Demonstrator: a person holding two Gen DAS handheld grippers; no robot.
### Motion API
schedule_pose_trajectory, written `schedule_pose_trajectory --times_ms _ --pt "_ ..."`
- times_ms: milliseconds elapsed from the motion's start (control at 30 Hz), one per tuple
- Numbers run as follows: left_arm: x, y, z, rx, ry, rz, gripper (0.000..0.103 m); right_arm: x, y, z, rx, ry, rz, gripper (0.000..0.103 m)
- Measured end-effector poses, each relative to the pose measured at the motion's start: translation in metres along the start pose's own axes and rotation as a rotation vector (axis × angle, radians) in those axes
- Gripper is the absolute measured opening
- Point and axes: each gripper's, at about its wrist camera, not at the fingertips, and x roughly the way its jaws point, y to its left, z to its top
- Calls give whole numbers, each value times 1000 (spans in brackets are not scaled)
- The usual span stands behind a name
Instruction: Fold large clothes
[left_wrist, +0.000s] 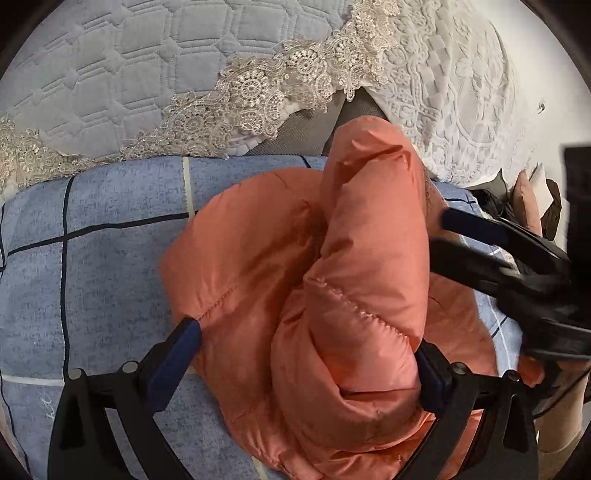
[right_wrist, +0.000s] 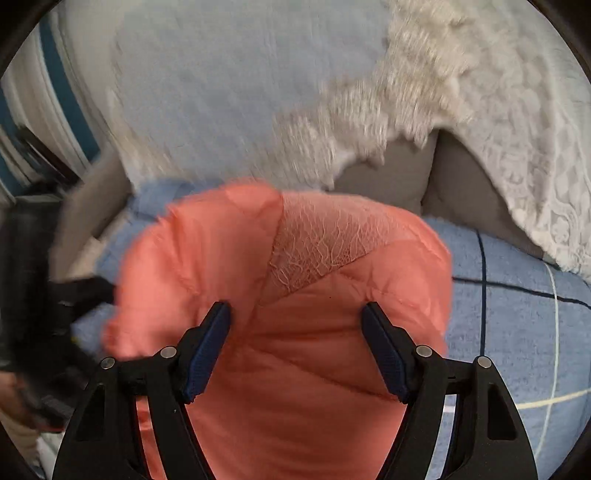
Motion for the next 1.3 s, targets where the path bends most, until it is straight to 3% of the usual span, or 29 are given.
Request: schedule_pose_trajectory --times_ms 133,267,500,600,667,867,1133,1300 --pt "12 6 -5 20 -2 48 103 32 6 2 -25 81 -55 74" --pt "28 23 -8 -35 29 19 103 55 -1 1 -2 140 -41 75" --pt "40 34 -17 -78 42 -3 103 54 2 -8 -19 144 -82 75" --pt "32 33 -17 -92 39 -24 103 16 1 -13 6 74 -35 75" --pt "22 31 -19 -76 27 -3 103 -17 -2 -26 56 -9 62 75" --pt "14 26 -17 -69 24 24 103 -76 29 -94 -42 -84 81 75" --pt "15 30 -20 -79 30 21 103 -46 58 -125 -131 -90 -21 76" --pt "21 31 -19 -75 37 19 103 -31 59 -138 -108 -117 -59 76"
